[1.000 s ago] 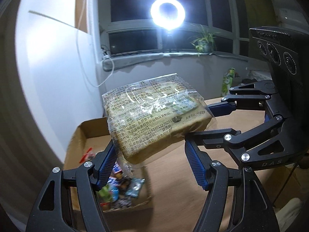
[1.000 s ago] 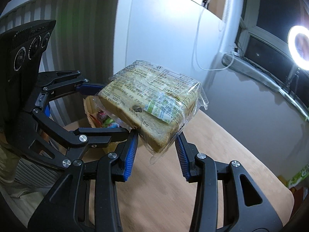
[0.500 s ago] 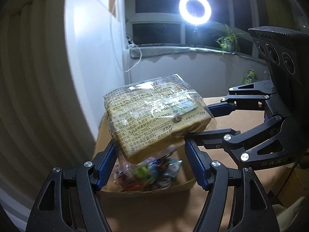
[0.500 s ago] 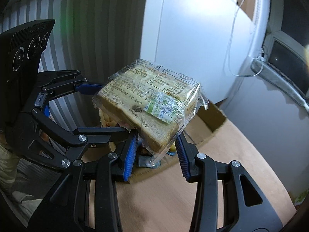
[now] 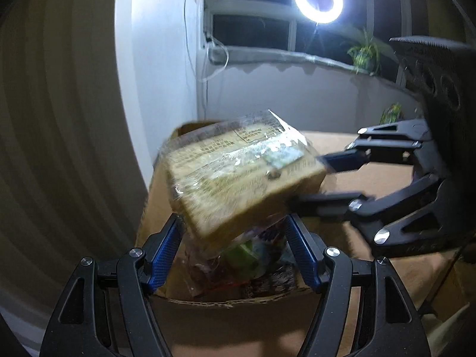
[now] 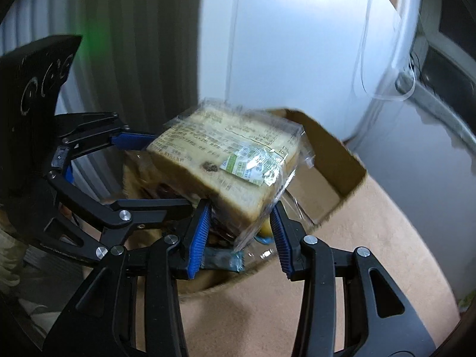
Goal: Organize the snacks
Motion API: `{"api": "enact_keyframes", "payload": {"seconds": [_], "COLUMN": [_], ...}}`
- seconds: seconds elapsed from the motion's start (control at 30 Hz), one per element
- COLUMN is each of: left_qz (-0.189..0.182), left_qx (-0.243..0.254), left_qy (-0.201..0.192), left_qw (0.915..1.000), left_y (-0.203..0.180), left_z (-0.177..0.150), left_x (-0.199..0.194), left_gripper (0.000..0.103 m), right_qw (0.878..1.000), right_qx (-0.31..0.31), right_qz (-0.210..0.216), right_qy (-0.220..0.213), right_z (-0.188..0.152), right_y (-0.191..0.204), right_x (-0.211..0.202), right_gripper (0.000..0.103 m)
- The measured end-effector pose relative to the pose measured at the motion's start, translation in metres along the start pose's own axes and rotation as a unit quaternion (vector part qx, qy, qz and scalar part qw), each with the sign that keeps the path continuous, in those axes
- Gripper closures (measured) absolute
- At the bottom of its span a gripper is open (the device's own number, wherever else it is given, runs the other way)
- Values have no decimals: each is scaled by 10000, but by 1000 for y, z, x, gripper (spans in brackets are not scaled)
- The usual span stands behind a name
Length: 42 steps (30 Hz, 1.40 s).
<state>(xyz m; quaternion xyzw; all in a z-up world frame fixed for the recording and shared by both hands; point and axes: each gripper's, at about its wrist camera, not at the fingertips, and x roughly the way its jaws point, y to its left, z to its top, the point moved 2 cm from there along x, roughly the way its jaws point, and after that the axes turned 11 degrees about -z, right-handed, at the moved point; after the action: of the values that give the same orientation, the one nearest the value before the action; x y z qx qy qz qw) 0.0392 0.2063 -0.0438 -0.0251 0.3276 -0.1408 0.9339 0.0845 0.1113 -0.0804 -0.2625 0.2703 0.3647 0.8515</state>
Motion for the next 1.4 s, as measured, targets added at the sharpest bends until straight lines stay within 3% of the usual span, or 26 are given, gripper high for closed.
{"api": "enact_keyframes", "payload": {"seconds": [0.3,0.33,0.4,0.53,0.6,0.67,0.73,0.77,0.83,0.9,0.93,1.03,1.23,1.4], "left_qz": [263,267,282,377,426,488,575,611,686,825,829,821,1197,987], "left_qx": [142,154,175,177,185,176,164,127,48,-67,-119,-332,-554,-520], "left_qy": [-52,-62,-66,-78,-84,-119,-187,-209,-224,-246,-252,-331,-626,-840], "left_qw": [9995,9995,9994,9991,9989,9986,9980,9978,9974,9963,9962,9955,9893,9902], "left_y": [-5,-7,-7,-6,-6,-6,-6,-5,-3,0,1,6,0,-24], "left_z": [1,1,2,3,4,5,5,6,6,7,7,10,21,34], "left_x": [-9,-11,-11,-13,-13,-16,-19,-20,-20,-19,-19,-21,-28,-31], "left_gripper": [32,32,32,31,29,23,21,20,16,2,0,0,0,0], "right_qw": [9991,9989,9987,9975,9964,9950,9939,9932,9916,9879,9868,9814,9632,9426], "right_qx": [335,357,382,513,575,652,737,818,957,1177,1246,1455,2059,2636], "right_qz": [-132,-143,-193,-317,-442,-526,-583,-605,-654,-799,-830,-1060,-1496,-1909], "right_qy": [-233,-263,-279,-369,-437,-539,-571,-562,-575,-615,-622,-663,-861,-752], "right_z": [-6,-6,-7,-8,-8,-9,-10,-11,-14,-17,-18,-25,-43,-66], "right_y": [-17,-17,-17,-17,-19,-22,-25,-27,-30,-36,-38,-47,-72,-93], "right_x": [-18,-19,-20,-22,-24,-29,-31,-31,-32,-35,-37,-43,-71,-97], "right_gripper": [56,52,35,34,17,10,9,0,0,0,0,0,0,0]}}
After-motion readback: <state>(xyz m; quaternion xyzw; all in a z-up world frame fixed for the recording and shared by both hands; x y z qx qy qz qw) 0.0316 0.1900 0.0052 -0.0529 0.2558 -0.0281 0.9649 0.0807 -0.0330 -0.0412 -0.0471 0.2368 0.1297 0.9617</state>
